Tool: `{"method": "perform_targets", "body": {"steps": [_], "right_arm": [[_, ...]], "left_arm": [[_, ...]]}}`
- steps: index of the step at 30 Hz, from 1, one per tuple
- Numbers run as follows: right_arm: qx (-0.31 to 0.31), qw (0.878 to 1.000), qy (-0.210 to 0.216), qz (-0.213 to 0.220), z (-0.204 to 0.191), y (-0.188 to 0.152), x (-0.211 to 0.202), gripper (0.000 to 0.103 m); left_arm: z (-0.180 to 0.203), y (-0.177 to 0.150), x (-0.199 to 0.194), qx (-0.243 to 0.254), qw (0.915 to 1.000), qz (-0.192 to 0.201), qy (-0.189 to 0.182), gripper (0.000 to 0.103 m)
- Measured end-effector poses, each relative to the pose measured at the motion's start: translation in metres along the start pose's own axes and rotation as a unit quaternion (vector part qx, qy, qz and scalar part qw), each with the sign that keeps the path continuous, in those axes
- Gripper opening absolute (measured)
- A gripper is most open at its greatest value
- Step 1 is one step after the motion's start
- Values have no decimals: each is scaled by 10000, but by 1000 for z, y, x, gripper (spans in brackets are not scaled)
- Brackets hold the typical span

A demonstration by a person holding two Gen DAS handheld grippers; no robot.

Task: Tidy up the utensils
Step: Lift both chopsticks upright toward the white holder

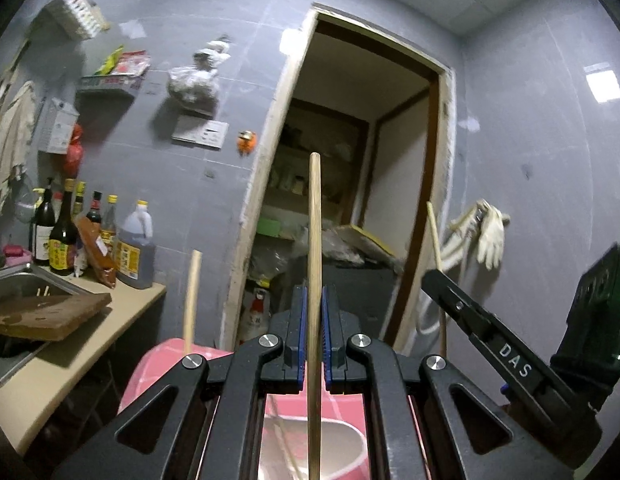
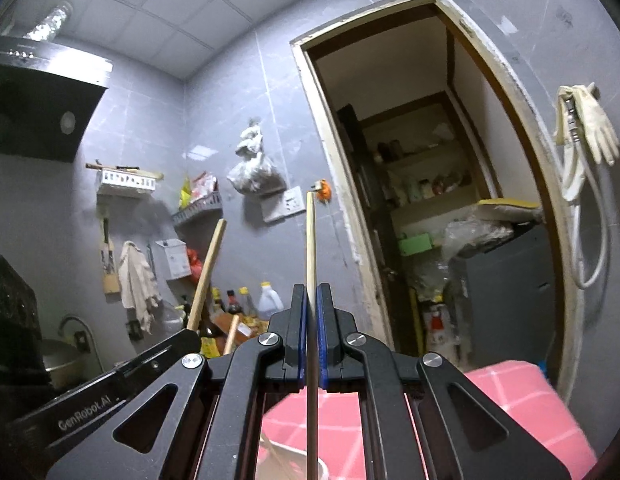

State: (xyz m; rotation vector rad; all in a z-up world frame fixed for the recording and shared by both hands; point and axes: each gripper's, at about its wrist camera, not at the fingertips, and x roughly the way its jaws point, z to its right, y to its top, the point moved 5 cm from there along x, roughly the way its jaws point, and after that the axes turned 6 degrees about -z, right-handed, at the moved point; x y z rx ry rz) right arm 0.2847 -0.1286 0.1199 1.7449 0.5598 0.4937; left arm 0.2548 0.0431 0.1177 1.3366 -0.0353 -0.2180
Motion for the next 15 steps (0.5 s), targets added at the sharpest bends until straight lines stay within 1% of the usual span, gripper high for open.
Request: {"method": "perform_targets", "body": {"steps": [3, 6, 9, 12, 15], "right_arm": [[115, 9998, 142, 31, -4, -2, 12, 3], [145, 9997, 197, 31, -10, -9, 25, 3], [120, 9999, 37, 16, -9, -17, 32, 3], [62, 9999, -74, 62, -9, -25, 34, 3], [10, 9999, -124, 83, -9, -33, 36, 3]], "left_arm": [[-23, 8, -4, -132, 9995, 177, 223, 5], [-43, 12, -6, -228, 9984, 300, 423, 5], [-65, 12, -4, -381, 9965, 379, 636, 5], [-82, 9, -2, -564, 9946, 453, 745, 5], [-90, 3, -1, -641, 9933, 547, 797, 5]]}}
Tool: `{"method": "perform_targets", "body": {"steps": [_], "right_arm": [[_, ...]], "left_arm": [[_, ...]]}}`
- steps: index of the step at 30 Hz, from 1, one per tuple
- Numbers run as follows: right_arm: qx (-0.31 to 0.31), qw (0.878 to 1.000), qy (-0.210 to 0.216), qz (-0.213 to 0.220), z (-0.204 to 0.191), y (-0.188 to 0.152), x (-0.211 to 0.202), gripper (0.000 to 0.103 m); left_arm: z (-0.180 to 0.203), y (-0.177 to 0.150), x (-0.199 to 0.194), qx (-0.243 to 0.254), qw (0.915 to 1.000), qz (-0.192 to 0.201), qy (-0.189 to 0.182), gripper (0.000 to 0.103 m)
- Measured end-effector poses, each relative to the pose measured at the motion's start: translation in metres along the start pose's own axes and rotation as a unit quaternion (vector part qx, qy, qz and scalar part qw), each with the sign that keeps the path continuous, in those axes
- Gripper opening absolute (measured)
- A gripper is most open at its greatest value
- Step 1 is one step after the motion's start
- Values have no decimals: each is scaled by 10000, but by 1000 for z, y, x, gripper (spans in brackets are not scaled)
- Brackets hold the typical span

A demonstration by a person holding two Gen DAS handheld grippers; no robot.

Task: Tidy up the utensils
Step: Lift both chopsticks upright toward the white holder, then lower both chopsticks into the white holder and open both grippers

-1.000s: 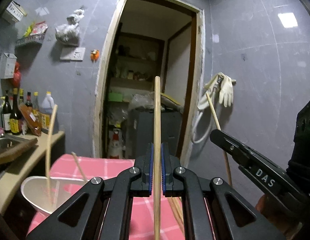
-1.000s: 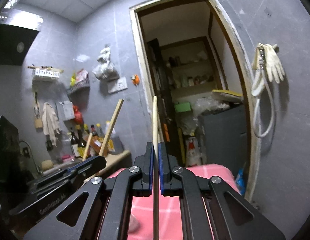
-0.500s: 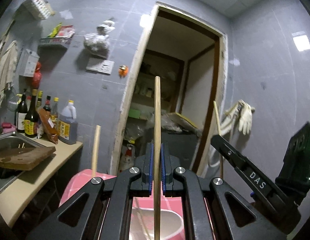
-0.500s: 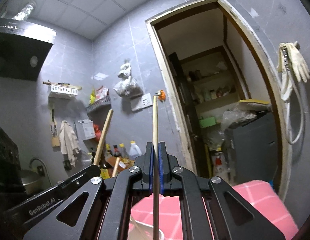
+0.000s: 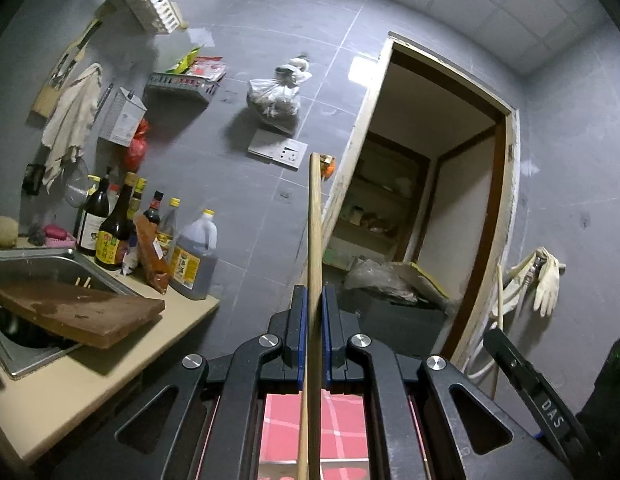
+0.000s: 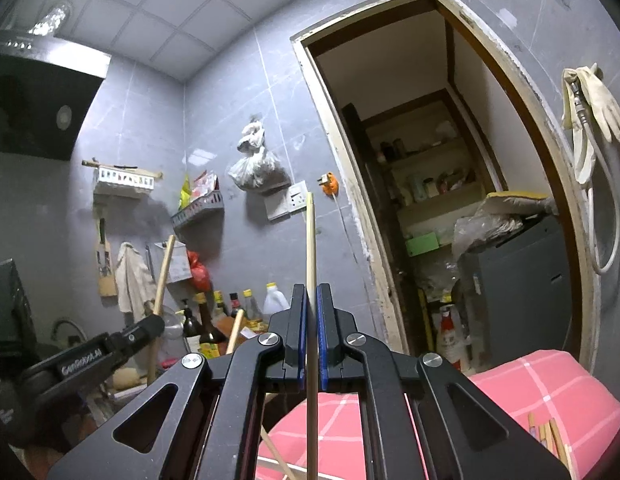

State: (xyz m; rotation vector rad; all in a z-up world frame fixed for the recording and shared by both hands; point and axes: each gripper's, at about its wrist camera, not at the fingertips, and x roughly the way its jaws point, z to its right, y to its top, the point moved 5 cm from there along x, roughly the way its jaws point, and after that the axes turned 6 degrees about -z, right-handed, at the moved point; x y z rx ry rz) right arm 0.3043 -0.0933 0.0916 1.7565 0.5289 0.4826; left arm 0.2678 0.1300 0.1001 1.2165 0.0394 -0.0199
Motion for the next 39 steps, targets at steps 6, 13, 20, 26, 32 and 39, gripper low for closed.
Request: {"method": "perform_targets", "body": {"steps": [6, 13, 20, 26, 32, 39], "right_arm": [[-72, 10000, 4, -41, 1, -15, 5, 3], [-222, 9997, 0, -67, -2, -26, 8, 3], [-318, 9995, -30, -65, -5, -34, 11, 3], [-369, 9992, -14, -120, -6, -41, 13, 3], [-528, 9985, 11, -150, -11, -48, 13, 3], [-691, 9974, 56, -187, -15, -54, 11, 3]], "left_arm": [[-7, -8, 2, -95, 9999, 131, 35, 5], [-7, -23, 2, -30, 9997, 197, 146, 5], [-1, -34, -2, 134, 9987, 426, 226, 5], [4, -51, 4, 227, 9992, 227, 226, 5], [14, -66, 6, 463, 9987, 131, 166, 5], [13, -71, 8, 439, 9989, -2, 156, 5]]}}
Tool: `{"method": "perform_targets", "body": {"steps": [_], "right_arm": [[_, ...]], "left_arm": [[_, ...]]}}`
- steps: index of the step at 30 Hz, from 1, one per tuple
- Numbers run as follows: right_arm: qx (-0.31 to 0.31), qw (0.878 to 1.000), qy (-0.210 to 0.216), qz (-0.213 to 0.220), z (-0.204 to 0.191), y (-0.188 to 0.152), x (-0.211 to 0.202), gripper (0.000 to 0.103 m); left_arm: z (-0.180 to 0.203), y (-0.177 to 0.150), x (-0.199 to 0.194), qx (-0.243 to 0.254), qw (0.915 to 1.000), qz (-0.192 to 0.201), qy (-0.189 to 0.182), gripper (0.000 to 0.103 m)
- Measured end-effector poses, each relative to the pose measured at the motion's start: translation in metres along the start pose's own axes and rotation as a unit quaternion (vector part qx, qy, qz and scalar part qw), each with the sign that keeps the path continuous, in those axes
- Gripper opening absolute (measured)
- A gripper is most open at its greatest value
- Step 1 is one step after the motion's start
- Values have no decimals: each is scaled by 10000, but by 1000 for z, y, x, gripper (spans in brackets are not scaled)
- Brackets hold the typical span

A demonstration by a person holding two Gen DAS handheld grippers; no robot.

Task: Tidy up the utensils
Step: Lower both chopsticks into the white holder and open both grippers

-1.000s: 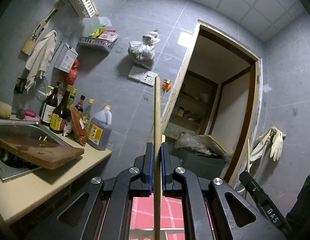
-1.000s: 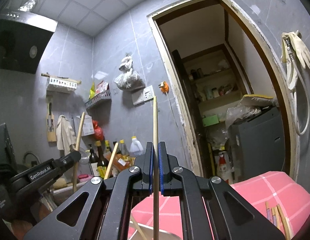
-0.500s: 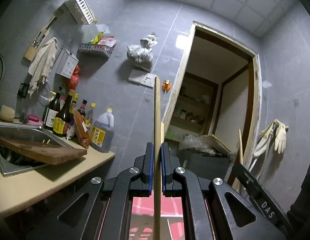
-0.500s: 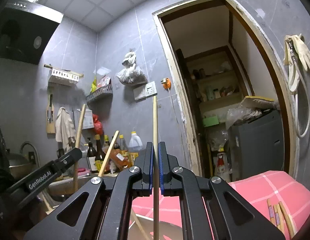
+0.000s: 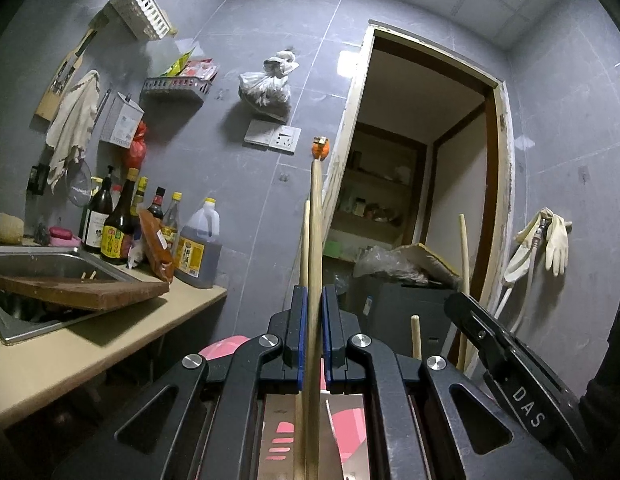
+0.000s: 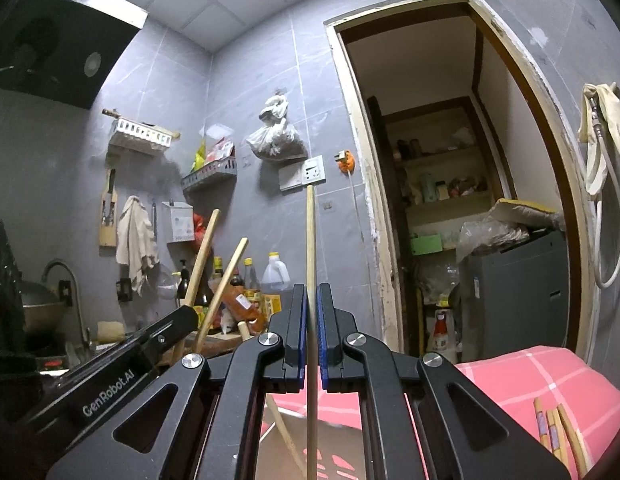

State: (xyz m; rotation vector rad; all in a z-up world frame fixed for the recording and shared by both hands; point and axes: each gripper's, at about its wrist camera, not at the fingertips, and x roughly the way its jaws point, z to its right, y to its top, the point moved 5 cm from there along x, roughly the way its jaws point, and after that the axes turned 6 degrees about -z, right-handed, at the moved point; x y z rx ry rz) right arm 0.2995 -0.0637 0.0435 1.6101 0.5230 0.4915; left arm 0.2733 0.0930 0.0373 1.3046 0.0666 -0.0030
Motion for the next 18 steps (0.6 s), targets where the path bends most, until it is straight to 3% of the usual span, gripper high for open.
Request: {"method": "perform_targets", "body": {"steps": [18], "right_arm": [[-3, 10000, 19, 39, 1, -1, -5, 6]], "left_arm": [[-3, 1, -13, -116, 9995, -204, -229, 6]]}}
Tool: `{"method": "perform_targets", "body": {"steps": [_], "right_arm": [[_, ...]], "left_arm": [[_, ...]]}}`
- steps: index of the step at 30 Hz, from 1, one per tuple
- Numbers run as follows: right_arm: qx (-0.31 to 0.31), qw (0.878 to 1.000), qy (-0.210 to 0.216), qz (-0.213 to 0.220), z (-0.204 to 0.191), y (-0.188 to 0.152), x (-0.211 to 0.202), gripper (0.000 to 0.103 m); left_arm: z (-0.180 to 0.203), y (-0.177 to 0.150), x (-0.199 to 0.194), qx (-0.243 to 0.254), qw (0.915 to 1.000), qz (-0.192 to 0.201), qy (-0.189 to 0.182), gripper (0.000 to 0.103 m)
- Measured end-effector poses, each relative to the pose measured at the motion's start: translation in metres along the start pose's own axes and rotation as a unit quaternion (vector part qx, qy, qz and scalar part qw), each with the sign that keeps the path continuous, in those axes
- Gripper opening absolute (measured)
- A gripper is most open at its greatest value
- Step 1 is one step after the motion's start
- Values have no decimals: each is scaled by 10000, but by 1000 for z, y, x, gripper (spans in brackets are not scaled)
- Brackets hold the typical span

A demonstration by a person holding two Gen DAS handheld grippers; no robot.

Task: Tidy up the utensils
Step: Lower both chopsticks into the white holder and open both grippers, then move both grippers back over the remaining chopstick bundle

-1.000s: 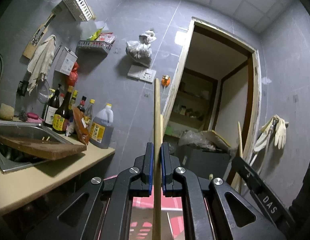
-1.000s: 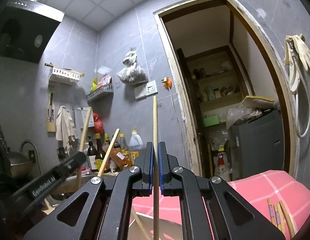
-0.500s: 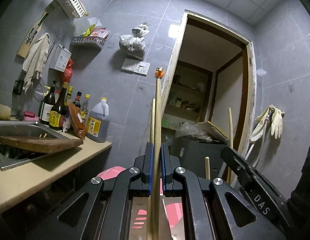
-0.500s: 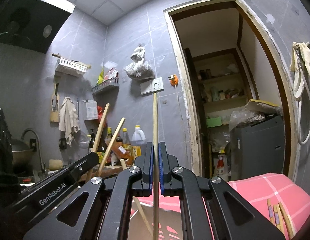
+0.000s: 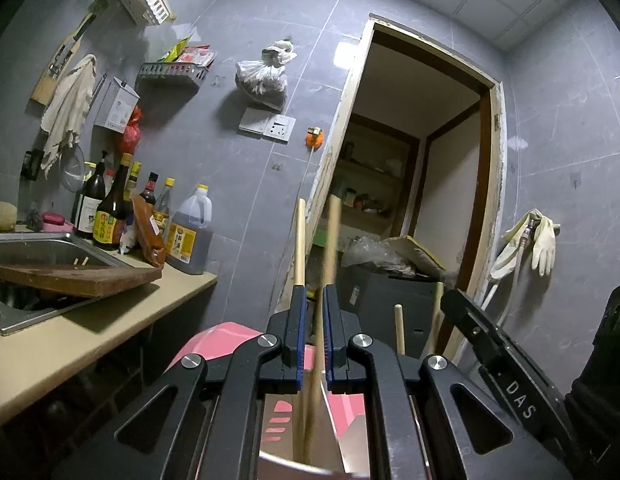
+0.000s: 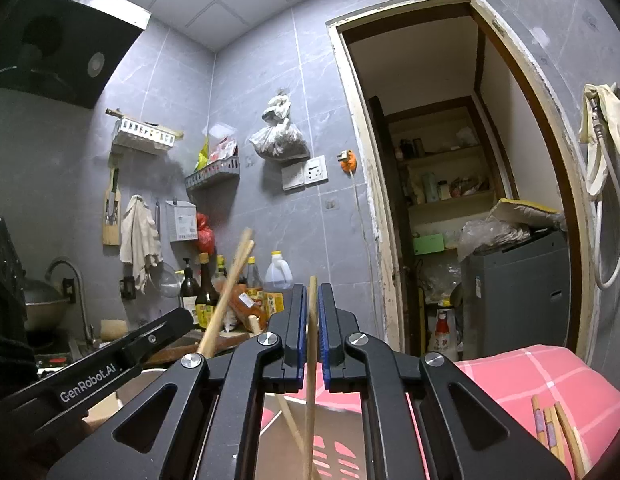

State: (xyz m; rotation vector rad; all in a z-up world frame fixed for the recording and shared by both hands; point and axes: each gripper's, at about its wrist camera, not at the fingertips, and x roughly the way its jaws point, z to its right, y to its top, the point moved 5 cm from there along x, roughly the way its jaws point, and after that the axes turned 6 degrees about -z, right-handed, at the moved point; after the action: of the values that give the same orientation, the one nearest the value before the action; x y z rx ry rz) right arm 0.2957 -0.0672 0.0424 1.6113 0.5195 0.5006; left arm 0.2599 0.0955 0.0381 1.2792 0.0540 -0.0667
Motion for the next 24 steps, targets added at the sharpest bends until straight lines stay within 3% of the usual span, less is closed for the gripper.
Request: {"method": "perform_targets", "body": {"steps": [3, 6, 9, 13, 15, 20, 24], "right_arm": [[8, 10000, -54, 29, 0, 2, -3, 7], [47, 9999, -139, 5, -2, 8, -7, 10], [80, 9998, -205, -30, -1, 16, -17, 19], [-6, 9992, -349, -189, 4, 22, -35, 23], [-34, 9987, -446, -262, 8, 24, -44, 27], [-166, 9972, -636, -359, 19, 32, -75, 39], [-232, 9955, -834, -377, 32, 40, -104, 50]], "left_arm": [[-1, 1, -2, -26, 10000, -47, -1, 8], [-2, 5, -4, -41, 9999, -135, -23, 21], [0, 14, -8, 11, 9995, -297, -122, 28], [7, 23, -13, 34, 9982, -532, -263, 42], [16, 25, -19, 175, 9976, -604, -277, 44], [41, 20, -31, 386, 9955, -778, -370, 58], [59, 10, -38, 421, 9931, -970, -506, 75]]}}
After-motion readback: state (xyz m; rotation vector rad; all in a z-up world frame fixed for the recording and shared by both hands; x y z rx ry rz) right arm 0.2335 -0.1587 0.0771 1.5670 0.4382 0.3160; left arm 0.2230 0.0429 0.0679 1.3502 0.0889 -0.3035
